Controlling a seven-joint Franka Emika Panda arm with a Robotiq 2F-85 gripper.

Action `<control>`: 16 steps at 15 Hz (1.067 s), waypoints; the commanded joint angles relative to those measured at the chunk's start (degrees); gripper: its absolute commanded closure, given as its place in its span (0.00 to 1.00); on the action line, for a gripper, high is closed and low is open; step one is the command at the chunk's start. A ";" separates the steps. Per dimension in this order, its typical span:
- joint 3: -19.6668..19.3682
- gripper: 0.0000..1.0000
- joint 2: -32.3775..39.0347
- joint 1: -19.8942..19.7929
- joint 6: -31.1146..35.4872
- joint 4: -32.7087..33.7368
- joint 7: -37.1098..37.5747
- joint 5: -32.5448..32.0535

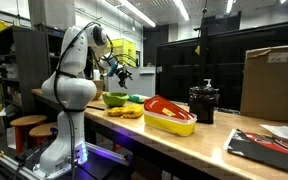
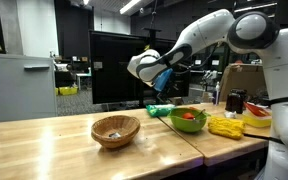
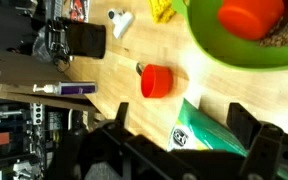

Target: Pour the contents from the red pot into the green bowl

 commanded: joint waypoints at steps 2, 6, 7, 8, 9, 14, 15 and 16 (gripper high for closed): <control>-0.45 0.00 -11.23 -4.48 16.13 -10.14 -1.03 3.81; -2.43 0.00 -18.50 -8.51 31.39 -18.08 -2.66 9.56; -3.13 0.00 -20.42 -9.44 35.16 -20.30 -3.66 11.38; -3.71 0.00 -22.29 -10.19 38.28 -22.16 -4.66 13.41; -4.36 0.00 -24.28 -10.92 41.44 -24.15 -6.07 15.61; -7.75 0.00 -33.97 -12.99 50.01 -31.11 -17.55 31.55; -8.70 0.00 -36.05 -13.05 49.94 -32.12 -20.33 35.68; -9.63 0.00 -37.90 -12.88 49.19 -32.61 -23.02 39.82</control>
